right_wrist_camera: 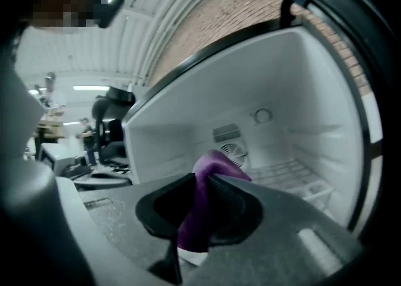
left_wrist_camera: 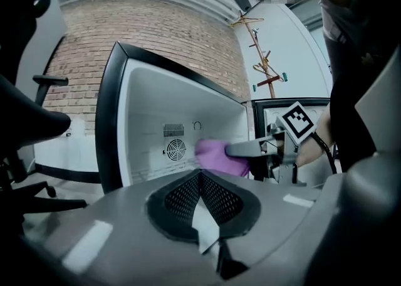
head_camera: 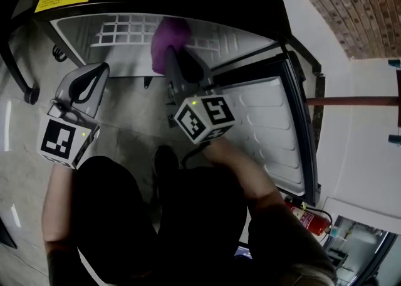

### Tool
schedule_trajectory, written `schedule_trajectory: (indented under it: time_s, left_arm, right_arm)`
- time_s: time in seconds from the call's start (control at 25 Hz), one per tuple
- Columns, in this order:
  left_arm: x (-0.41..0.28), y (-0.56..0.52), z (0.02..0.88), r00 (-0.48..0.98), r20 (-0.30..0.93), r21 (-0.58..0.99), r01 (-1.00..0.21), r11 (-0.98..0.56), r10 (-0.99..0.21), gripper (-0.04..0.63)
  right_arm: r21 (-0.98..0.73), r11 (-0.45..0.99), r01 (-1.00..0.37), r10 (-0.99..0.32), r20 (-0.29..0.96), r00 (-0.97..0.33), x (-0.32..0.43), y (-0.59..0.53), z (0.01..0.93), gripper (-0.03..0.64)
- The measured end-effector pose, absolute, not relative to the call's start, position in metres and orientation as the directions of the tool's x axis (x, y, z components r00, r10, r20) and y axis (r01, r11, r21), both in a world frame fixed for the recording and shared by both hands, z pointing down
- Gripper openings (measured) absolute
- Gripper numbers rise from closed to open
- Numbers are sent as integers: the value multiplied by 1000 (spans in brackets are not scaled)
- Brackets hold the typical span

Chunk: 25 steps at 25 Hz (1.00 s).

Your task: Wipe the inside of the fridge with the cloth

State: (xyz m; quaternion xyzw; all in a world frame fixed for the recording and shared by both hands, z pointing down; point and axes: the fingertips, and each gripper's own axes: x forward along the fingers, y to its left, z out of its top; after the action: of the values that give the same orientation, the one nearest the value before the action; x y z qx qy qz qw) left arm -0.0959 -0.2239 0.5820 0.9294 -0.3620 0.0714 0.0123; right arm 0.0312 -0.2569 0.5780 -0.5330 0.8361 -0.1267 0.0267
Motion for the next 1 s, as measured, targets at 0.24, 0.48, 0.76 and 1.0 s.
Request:
schedule_trajectory:
  time_s: [0.24, 0.48, 0.76, 1.0]
  left_arm:
    - [-121, -208, 609, 700, 188, -2, -701, -713, -689, 18]
    - [-154, -207, 634, 643, 220, 15, -754, -656, -734, 18]
    - [-180, -221, 648, 598, 237, -4, -787, -617, -765, 18]
    - [-180, -230, 658, 612, 264, -63, -760, -647, -745, 18]
  right_arm:
    - [-283, 623, -730, -719, 160, -676, -53, -226, 637, 51]
    - [-312, 593, -742, -689, 280, -669, -83, -236, 707, 51]
    - [-357, 554, -752, -731, 223, -644, -106, -301, 722, 51]
    - [-344, 550, -761, -780, 113, -615, -114, -360, 698, 51]
